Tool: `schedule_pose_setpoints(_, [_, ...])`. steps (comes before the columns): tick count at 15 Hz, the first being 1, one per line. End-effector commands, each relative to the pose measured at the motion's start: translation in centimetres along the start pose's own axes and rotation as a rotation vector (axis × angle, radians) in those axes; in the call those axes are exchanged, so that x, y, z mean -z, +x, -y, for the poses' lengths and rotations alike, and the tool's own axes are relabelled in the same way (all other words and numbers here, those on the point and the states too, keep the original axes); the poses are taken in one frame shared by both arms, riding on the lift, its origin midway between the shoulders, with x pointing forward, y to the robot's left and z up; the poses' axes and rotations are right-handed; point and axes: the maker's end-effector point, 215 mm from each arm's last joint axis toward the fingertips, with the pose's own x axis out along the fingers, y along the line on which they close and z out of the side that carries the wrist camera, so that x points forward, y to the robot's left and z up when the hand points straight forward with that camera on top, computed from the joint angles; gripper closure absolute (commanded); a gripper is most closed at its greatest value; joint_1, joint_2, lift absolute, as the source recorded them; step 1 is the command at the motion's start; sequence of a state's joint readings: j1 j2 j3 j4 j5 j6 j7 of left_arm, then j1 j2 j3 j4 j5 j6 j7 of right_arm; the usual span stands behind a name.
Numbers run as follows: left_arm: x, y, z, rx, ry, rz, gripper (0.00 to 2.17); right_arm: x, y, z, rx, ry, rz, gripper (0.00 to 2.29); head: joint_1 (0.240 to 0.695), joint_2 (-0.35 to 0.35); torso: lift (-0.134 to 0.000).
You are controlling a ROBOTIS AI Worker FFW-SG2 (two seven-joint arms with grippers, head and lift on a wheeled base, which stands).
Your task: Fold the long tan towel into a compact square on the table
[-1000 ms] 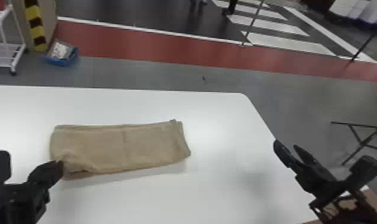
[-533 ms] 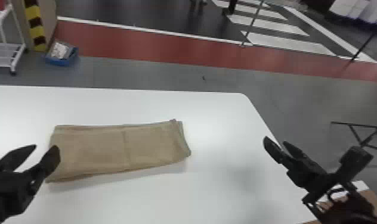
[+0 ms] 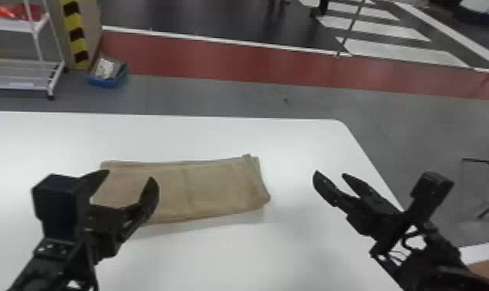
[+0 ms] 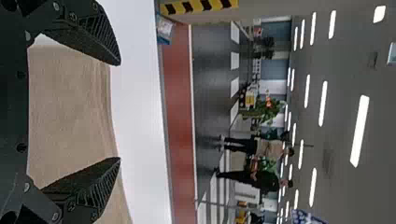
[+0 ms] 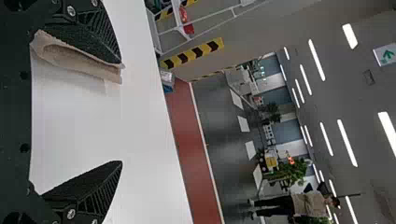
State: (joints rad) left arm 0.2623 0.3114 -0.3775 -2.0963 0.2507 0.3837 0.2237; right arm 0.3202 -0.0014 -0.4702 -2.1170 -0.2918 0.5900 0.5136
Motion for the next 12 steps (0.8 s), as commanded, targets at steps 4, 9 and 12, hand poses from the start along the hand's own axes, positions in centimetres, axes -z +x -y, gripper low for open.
schedule_pose_setpoints(4, [4.5,5.0,4.6,0.062,0.045,-0.156,1.88,0.8,0.4,-1.7,0.001,-0.050,-0.018,0.12,0.695,-0.310,-0.125])
schedule_pose_setpoints(9, [4.7,7.2,2.7,0.055,0.100,-0.182,1.89,1.8,4.6,-4.0,-0.043,-0.013,-0.121,0.12,0.695,-0.307,-0.125])
schedule_pose_setpoints(12, [5.2,7.3,0.0,0.023,0.114,-0.197,1.89,3.9,7.9,-6.6,-0.078,-0.035,-0.217,0.13,0.695,-0.257,-0.125])
